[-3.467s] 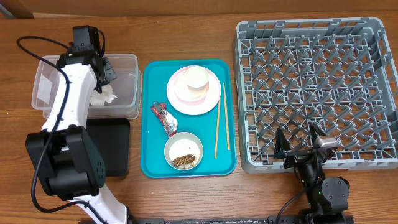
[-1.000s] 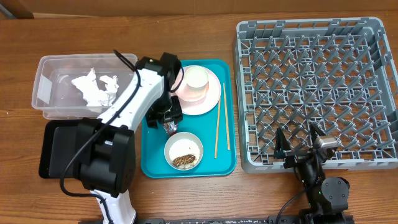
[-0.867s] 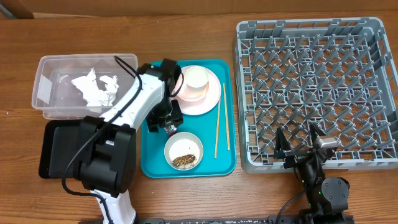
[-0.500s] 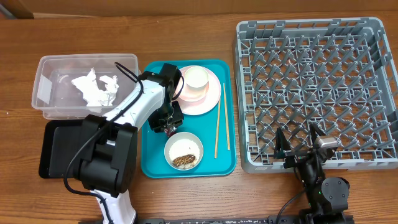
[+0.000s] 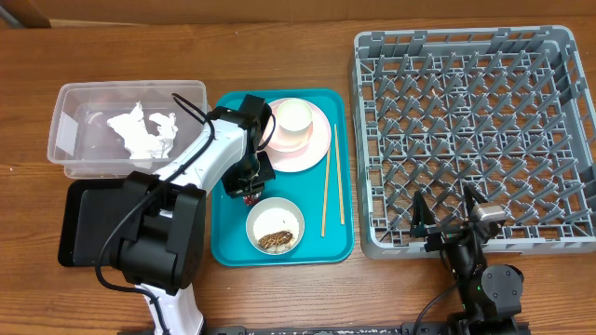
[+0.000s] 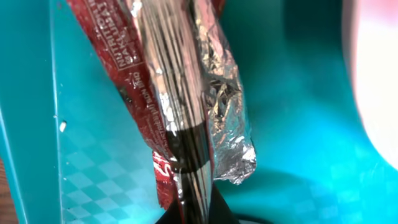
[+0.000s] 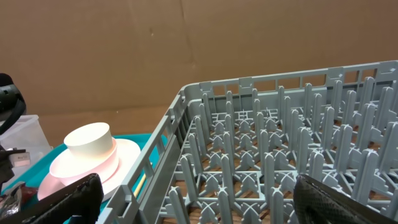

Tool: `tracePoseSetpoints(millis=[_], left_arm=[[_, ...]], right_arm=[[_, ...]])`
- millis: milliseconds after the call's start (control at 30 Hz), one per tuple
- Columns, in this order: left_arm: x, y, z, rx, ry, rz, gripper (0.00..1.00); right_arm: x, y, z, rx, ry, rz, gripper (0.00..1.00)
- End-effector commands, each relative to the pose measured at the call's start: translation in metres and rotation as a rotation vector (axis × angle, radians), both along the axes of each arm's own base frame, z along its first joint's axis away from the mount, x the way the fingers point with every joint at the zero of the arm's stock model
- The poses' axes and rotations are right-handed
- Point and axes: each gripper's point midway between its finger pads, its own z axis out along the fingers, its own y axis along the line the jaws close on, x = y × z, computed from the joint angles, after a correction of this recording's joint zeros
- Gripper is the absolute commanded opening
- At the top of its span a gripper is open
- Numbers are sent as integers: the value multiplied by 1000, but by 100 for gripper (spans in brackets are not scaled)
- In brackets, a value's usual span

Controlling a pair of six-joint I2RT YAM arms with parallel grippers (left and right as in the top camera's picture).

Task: Sort waste into correct bins and load items into the dishwasher
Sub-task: 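Carry the red wrapper into the clear bin and release it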

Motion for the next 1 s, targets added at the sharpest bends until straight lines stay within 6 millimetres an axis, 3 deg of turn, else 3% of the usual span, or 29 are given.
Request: tracePoseSetpoints(millis=[0, 100, 333, 433, 533, 633, 967], left_arm=[[4, -8, 14, -47, -12, -26, 4], [10, -11, 31, -52, -16, -35, 4], [44, -17, 104, -62, -130, -101, 4], [58, -8, 133, -30, -196, -99, 4], [72, 14, 157, 23, -257, -61, 4], [82, 36, 169, 37, -290, -5, 4], [96, 134, 171, 75, -317, 245, 4]], right_arm=[[0, 1, -2, -6, -4, 1, 100], [0, 1, -2, -6, -4, 1, 100], [0, 1, -2, -6, -4, 1, 100], [0, 1, -2, -6, -4, 1, 100], [0, 1, -2, -6, -4, 1, 100], [0, 1, -2, -6, -4, 1, 100], [0, 1, -2, -6, -4, 1, 100]])
